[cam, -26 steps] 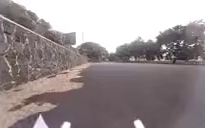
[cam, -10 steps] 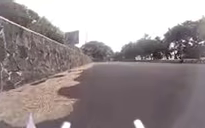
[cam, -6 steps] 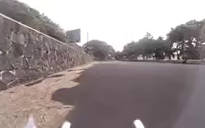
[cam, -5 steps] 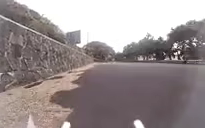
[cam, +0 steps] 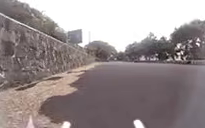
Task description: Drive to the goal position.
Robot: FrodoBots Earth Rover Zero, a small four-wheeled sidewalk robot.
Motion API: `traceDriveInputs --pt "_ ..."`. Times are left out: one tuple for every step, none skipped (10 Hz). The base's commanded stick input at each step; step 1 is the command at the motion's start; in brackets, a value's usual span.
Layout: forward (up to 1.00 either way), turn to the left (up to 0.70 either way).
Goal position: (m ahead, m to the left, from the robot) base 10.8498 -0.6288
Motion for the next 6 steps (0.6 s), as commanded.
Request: traceDriveInputs --pt "0.70 0.00" --pt "0.70 0.00" --pt "0.70 0.00" --pt "0.70 0.00" --pt "0.70 0.00" --pt "0.70 0.00"
